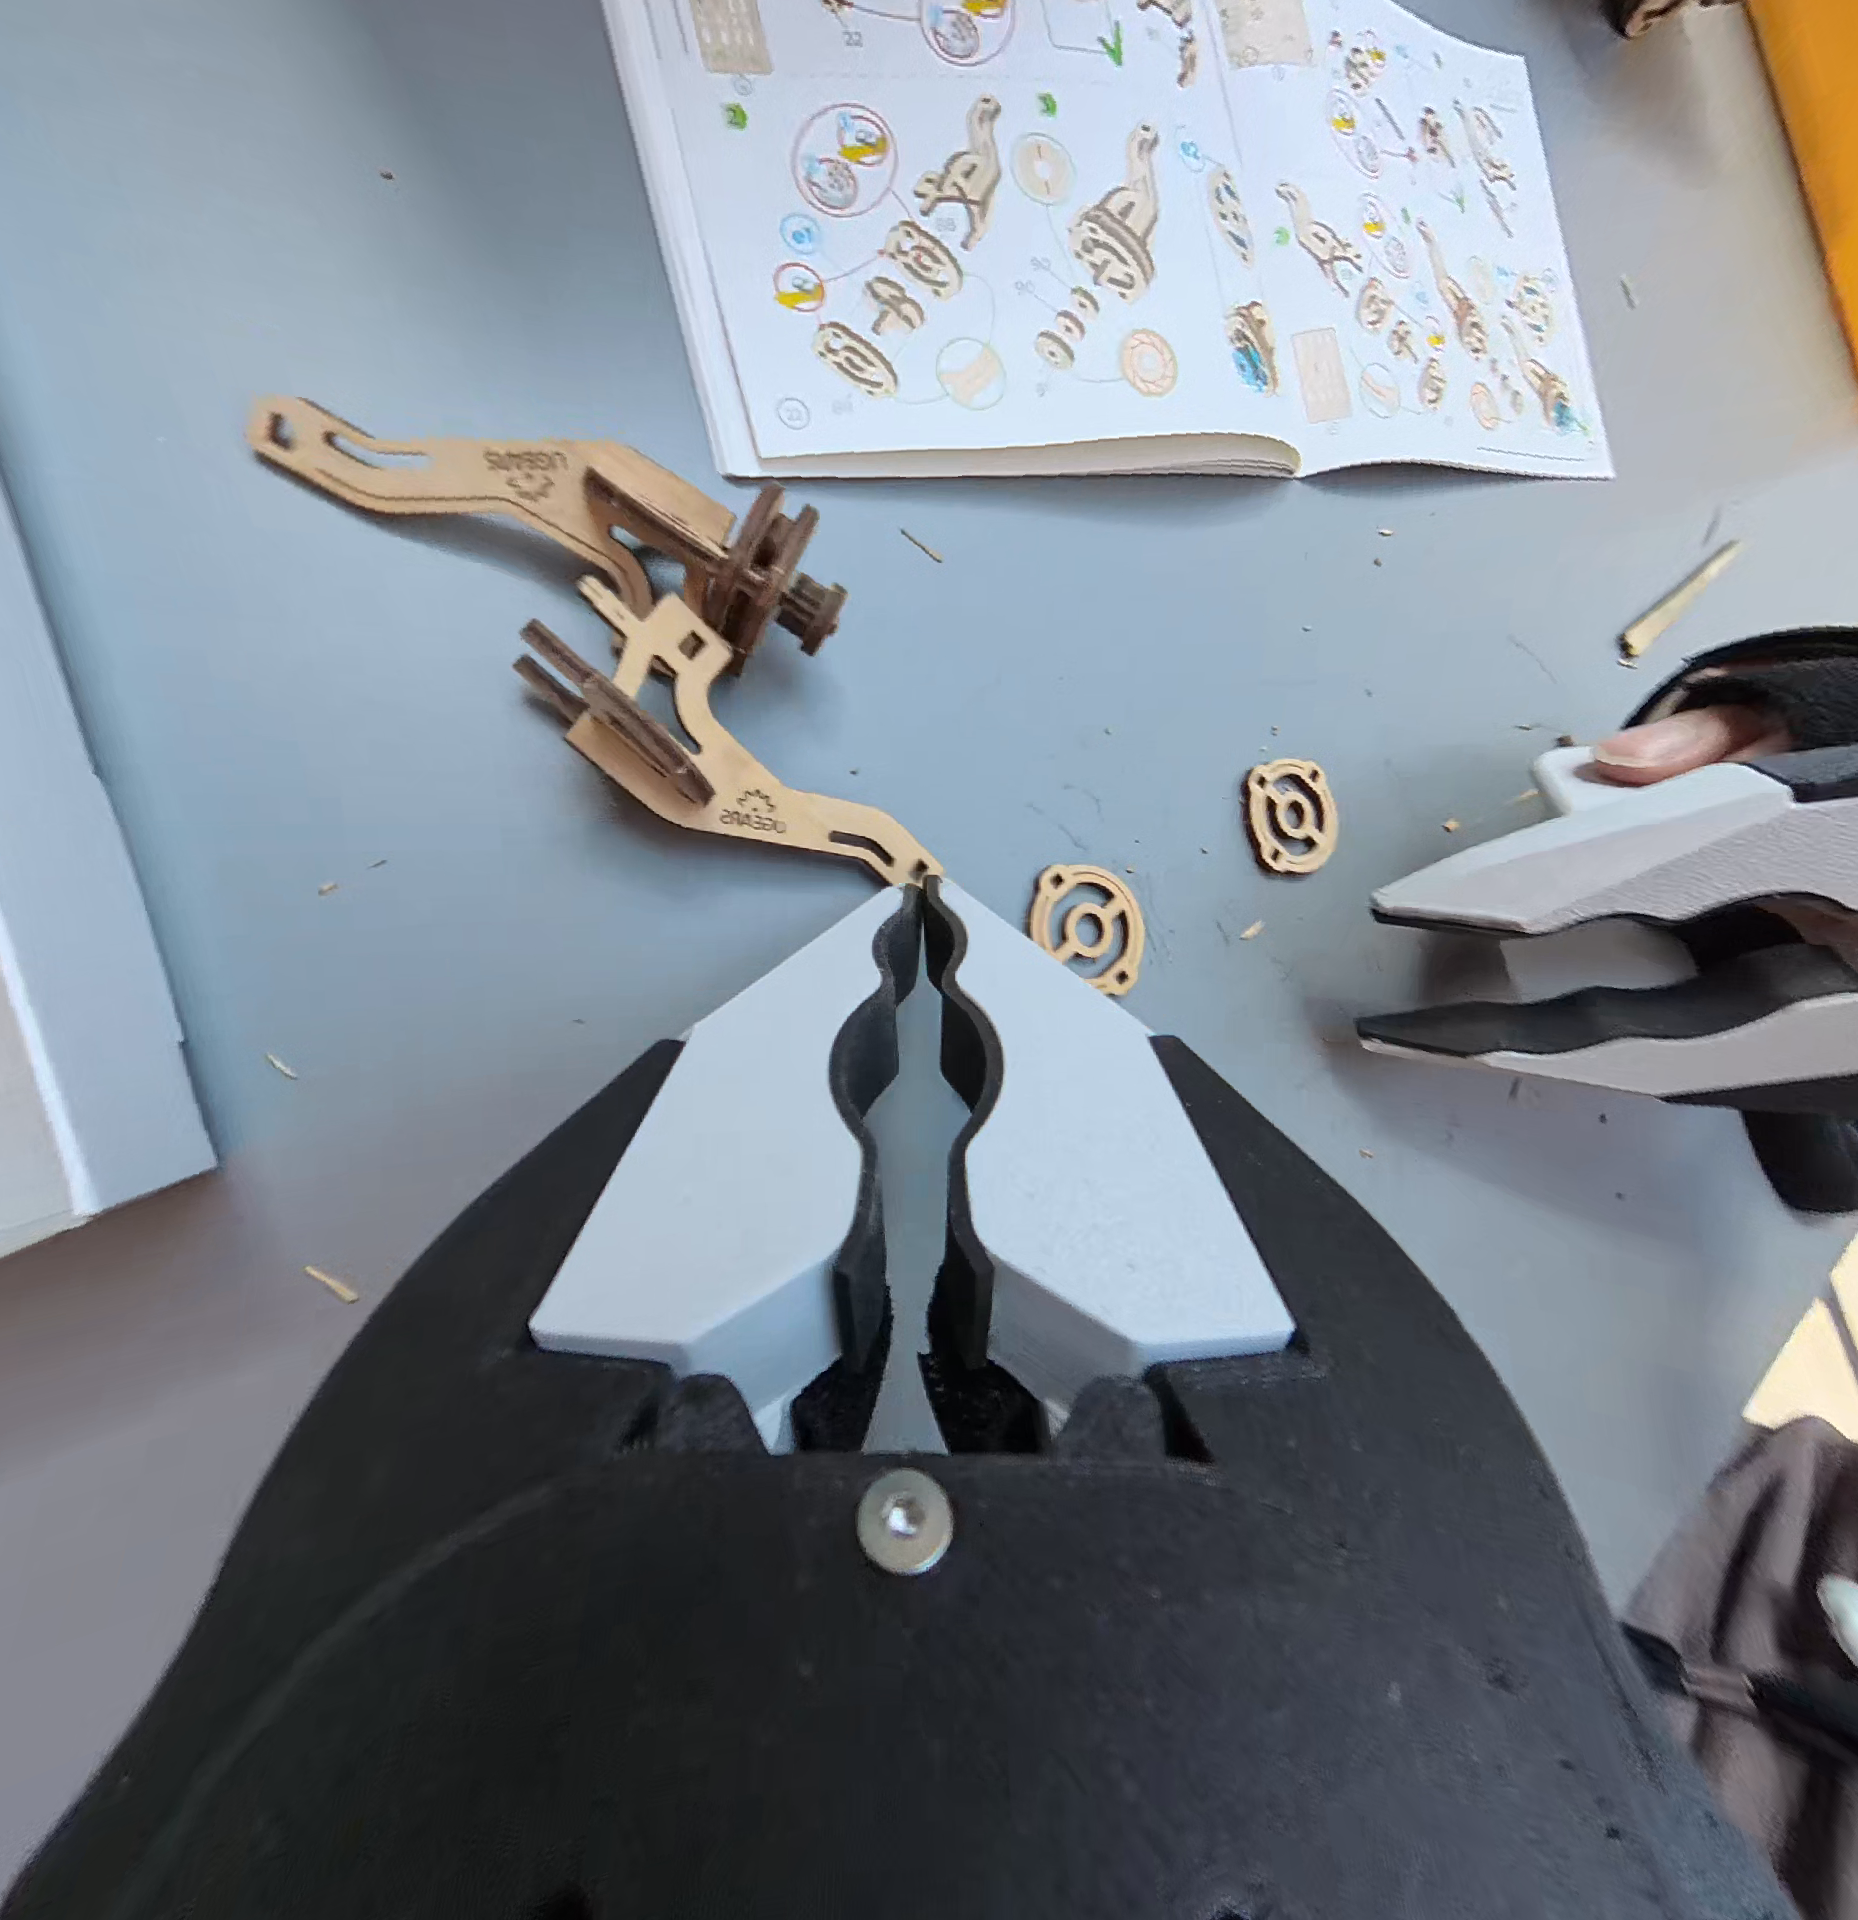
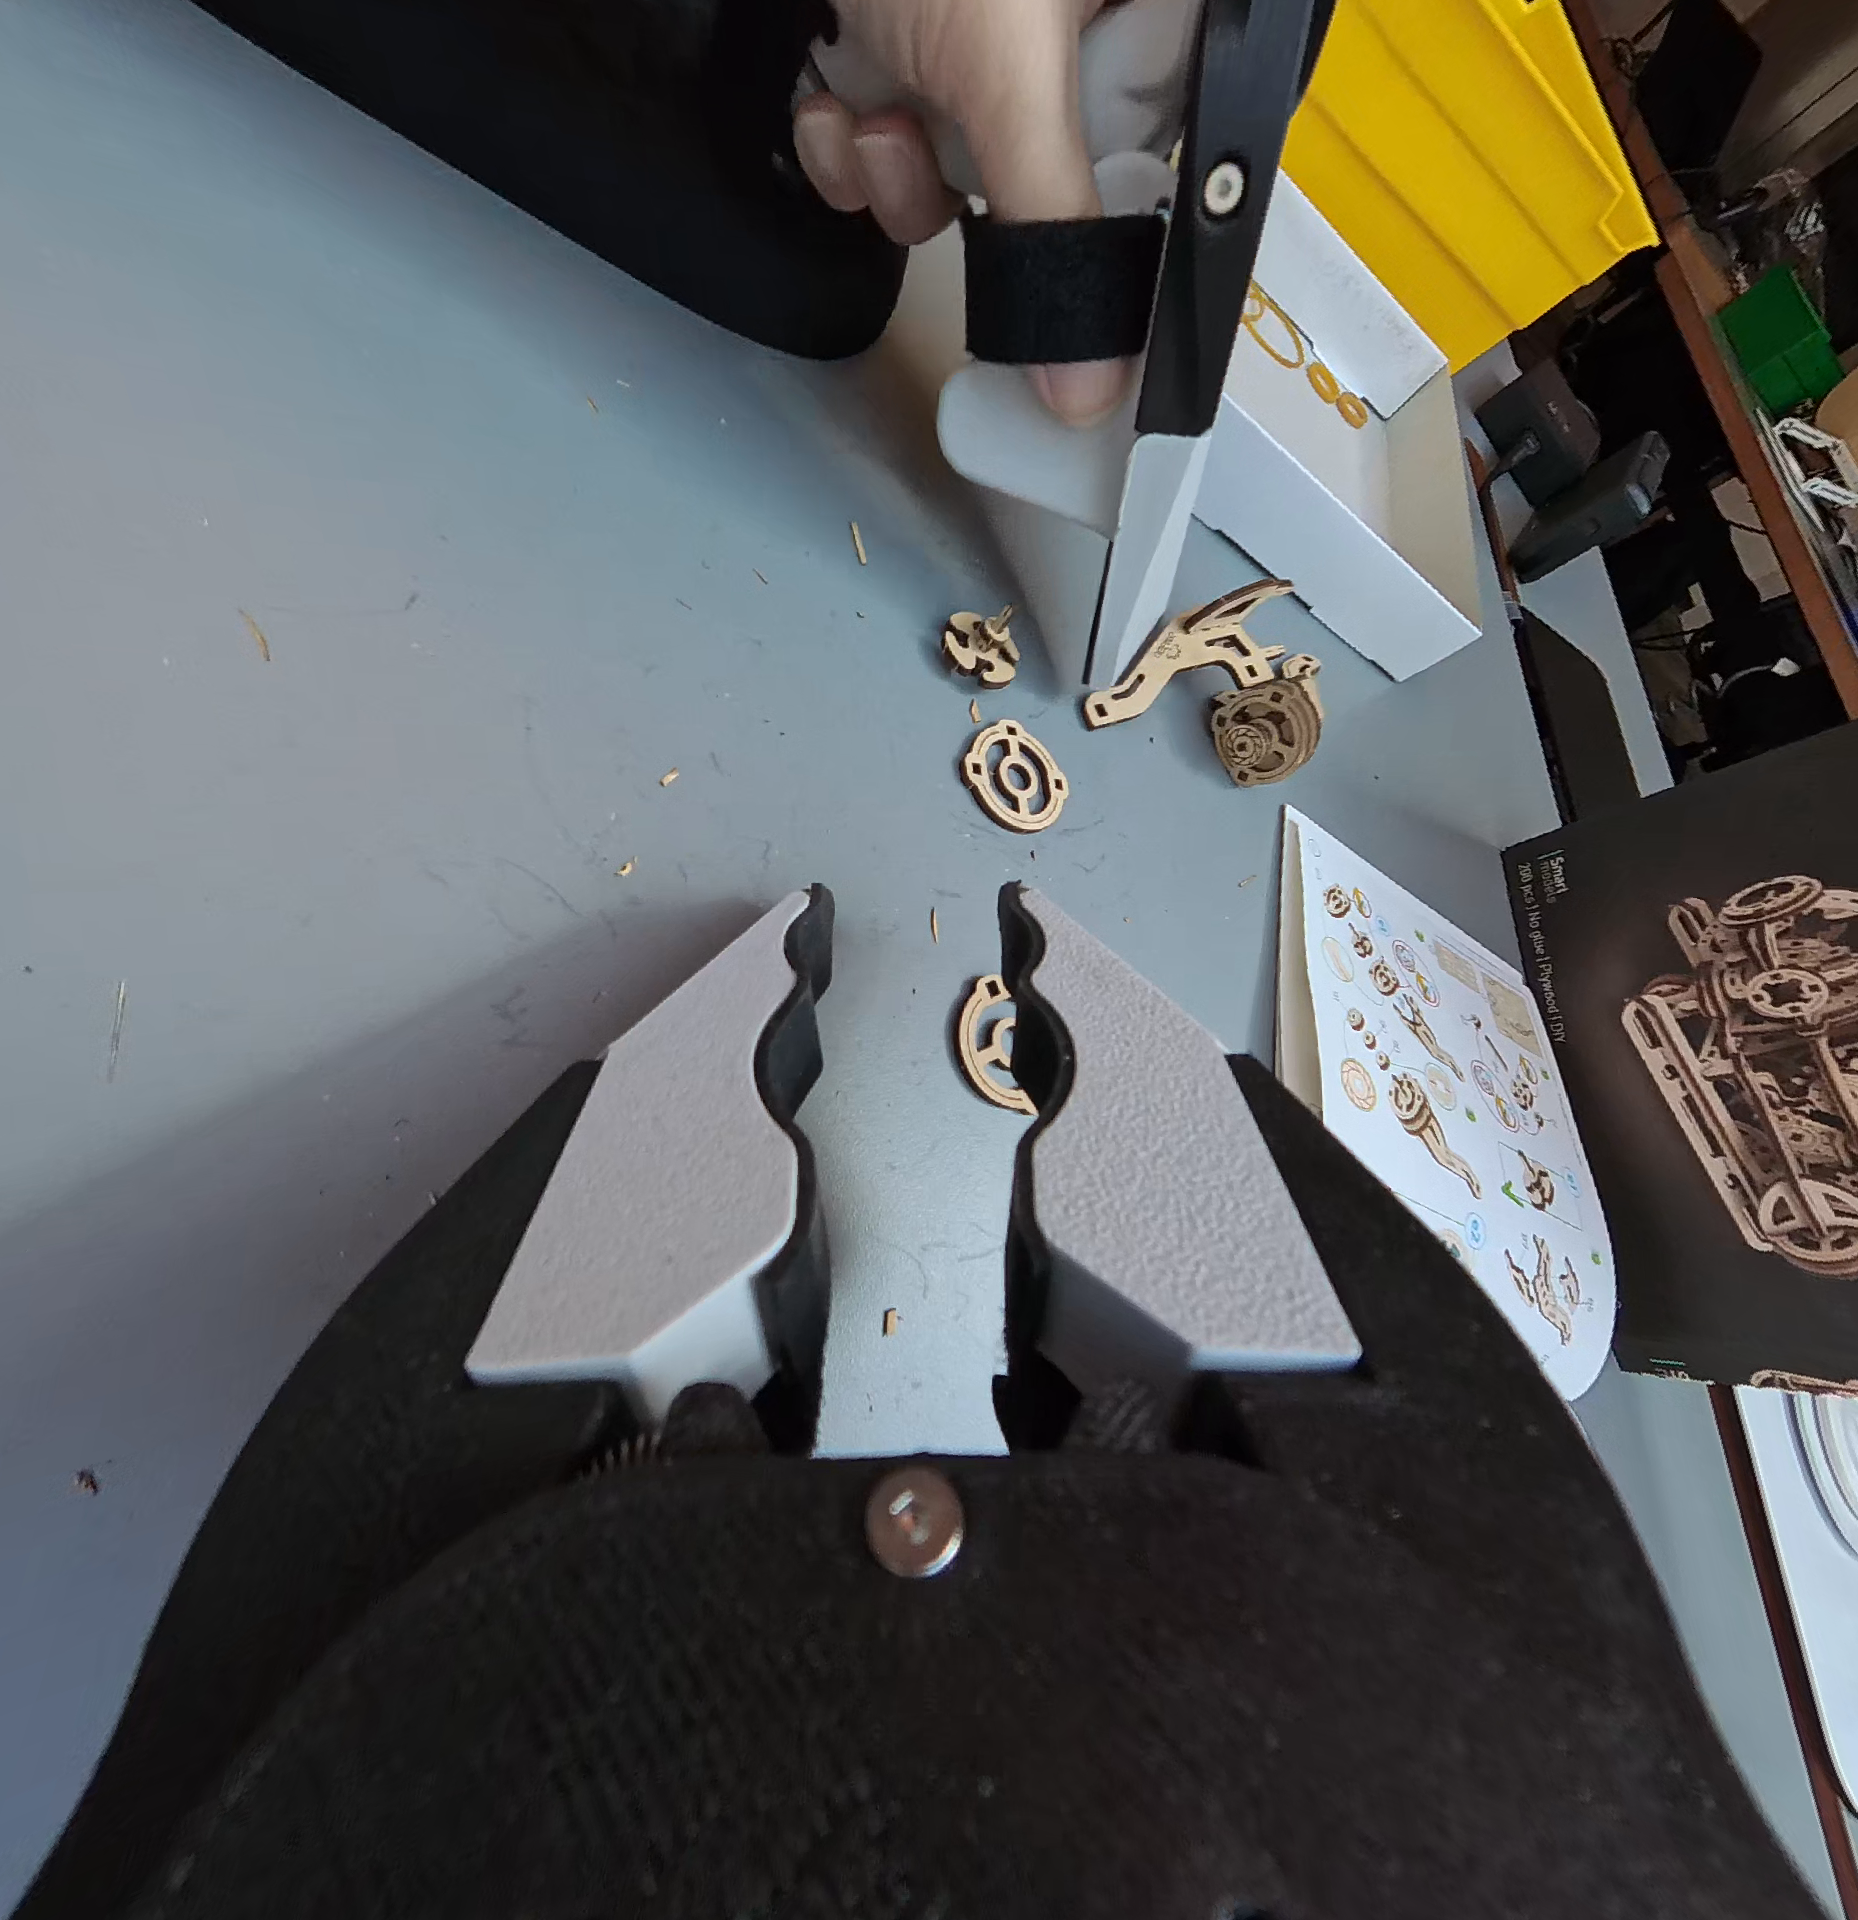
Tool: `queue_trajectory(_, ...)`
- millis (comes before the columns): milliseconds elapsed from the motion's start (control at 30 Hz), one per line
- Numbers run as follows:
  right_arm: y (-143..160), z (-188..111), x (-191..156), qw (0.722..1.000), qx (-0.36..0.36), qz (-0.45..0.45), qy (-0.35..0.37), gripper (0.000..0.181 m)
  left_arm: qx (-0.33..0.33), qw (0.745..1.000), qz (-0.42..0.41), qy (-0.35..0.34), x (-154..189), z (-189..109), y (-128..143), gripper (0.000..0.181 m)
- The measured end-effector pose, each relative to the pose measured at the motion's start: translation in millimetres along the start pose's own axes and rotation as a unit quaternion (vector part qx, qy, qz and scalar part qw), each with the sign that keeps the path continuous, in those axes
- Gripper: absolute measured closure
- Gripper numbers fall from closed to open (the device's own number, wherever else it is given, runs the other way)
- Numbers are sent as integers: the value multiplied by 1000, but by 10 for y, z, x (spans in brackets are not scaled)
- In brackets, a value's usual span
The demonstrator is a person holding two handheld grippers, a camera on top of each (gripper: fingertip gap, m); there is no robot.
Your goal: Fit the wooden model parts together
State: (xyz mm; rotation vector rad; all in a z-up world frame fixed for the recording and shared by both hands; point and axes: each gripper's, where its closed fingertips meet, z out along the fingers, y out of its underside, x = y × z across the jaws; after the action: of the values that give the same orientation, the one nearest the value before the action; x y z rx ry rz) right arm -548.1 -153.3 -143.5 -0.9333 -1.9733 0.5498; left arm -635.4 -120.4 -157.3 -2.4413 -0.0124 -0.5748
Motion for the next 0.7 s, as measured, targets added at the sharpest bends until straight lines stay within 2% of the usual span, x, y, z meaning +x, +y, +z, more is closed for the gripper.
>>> queue_trajectory(33,-5,-3,4,1000,2,2,0,150,-10,999,2,36,99,-33,24,181)
queue_trajectory(100,-29,-12,17,1000,13,16,-3,150,-24,994,10,109,296,-170,20,181)
queue_trajectory(133,-38,-19,34,1000,18,25,-3,150,-31,992,10,124,324,-250,9,181)
queue_trajectory(200,-36,-31,75,999,24,42,-2,150,-49,992,5,115,237,-366,-1,181)
queue_trajectory(267,-26,-43,107,998,27,56,0,150,-38,994,22,104,175,-427,-61,181)
queue_trajectory(367,-33,-52,123,998,31,63,1,150,-22,987,146,66,92,-439,-152,177)
queue_trajectory(433,-29,-46,115,998,30,61,0,150,-25,962,270,-9,-82,-434,-255,163)
queue_trajectory(500,-25,-38,99,998,28,59,-4,150,-43,919,390,-45,-147,-444,-331,150)
queue_trajectory(567,-23,-37,98,998,28,58,-4,150,-80,884,457,-45,-158,-430,-366,141)
queue_trajectory(633,-15,-37,101,998,27,59,-5,150,-125,858,497,-28,-165,-391,-369,140)
queue_trajectory(700,-8,-38,104,998,27,61,-6,150,-160,821,547,-25,-195,-338,-373,139)
